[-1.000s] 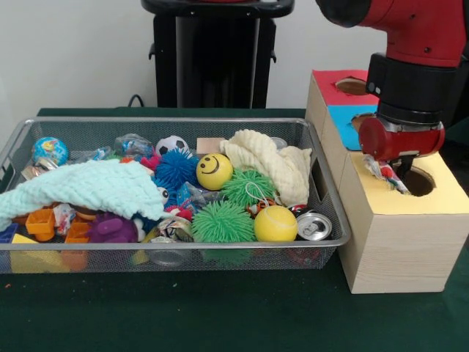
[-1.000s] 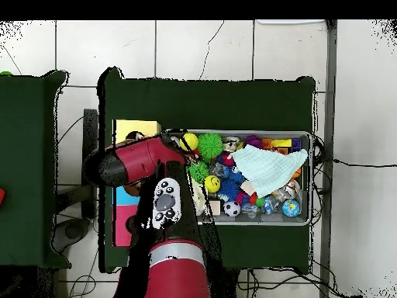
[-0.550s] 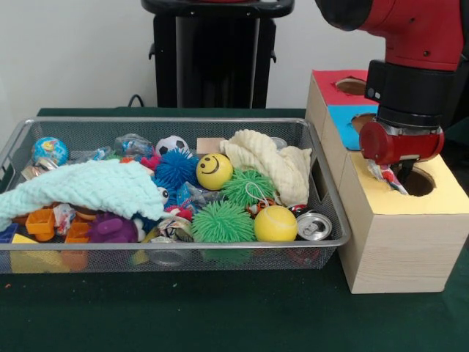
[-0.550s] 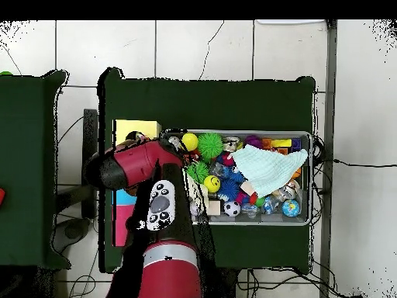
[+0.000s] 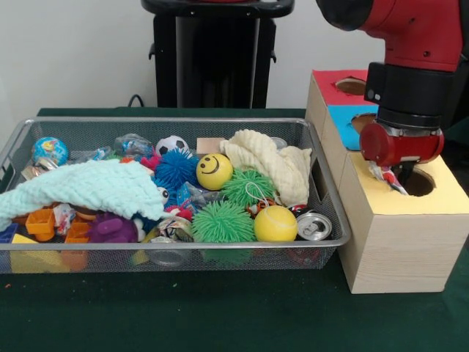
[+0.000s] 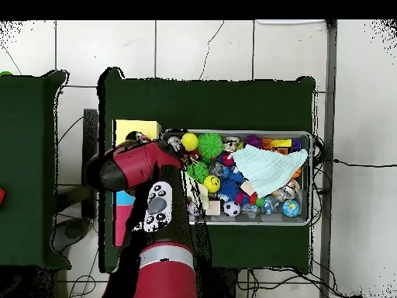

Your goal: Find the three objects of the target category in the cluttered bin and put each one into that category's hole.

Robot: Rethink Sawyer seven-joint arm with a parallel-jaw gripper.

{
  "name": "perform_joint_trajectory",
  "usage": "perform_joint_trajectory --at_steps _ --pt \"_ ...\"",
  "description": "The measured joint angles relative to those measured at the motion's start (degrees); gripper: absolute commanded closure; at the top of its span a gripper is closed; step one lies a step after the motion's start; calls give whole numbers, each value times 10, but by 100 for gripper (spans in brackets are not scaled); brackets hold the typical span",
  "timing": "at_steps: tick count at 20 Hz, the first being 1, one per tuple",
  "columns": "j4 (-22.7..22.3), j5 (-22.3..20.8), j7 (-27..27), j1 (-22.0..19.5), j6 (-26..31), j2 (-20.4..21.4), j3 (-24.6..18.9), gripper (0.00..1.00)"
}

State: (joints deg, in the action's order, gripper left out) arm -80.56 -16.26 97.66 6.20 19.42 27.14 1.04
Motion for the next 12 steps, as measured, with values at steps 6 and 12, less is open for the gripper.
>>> perform_joint_trajectory --at_steps 6,12 --pt "-1 0 0 1 -21 -2 4 100" --pt "-2 0 0 1 -25 -2 5 100"
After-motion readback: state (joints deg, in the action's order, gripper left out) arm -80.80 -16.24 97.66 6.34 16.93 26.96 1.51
